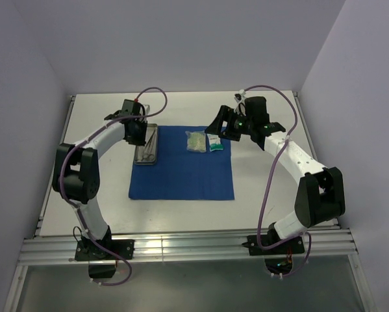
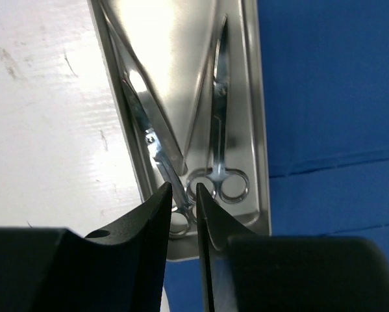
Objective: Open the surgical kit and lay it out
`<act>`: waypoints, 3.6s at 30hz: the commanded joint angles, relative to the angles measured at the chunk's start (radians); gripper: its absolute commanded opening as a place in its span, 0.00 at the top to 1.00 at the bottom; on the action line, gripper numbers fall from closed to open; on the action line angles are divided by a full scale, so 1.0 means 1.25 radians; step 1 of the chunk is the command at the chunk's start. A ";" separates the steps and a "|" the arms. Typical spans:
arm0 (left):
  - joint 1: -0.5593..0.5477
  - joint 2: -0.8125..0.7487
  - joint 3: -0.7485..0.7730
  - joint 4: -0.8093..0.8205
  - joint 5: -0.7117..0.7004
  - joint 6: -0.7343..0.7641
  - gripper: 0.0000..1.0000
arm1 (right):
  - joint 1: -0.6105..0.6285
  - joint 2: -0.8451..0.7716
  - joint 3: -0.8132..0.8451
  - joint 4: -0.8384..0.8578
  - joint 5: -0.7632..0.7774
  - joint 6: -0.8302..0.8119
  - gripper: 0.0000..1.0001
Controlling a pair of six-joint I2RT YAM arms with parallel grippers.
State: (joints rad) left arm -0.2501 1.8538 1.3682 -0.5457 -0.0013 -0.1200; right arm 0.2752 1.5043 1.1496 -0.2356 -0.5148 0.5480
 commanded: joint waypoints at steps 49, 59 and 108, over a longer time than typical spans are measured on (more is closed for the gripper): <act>-0.052 0.052 -0.045 0.030 -0.093 -0.011 0.72 | 0.002 0.004 0.015 -0.013 0.014 -0.029 0.17; -0.048 0.094 -0.015 0.005 -0.086 -0.033 0.87 | -0.002 0.002 0.017 -0.016 0.017 -0.030 0.18; -0.025 -0.020 -0.082 0.028 -0.071 -0.003 0.99 | 0.022 0.027 0.049 0.008 -0.002 -0.008 0.23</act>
State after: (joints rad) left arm -0.2913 1.8114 1.2705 -0.5568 -0.0914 -0.1246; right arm 0.2951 1.5463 1.1709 -0.2337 -0.5163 0.5556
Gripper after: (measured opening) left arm 0.009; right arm 0.774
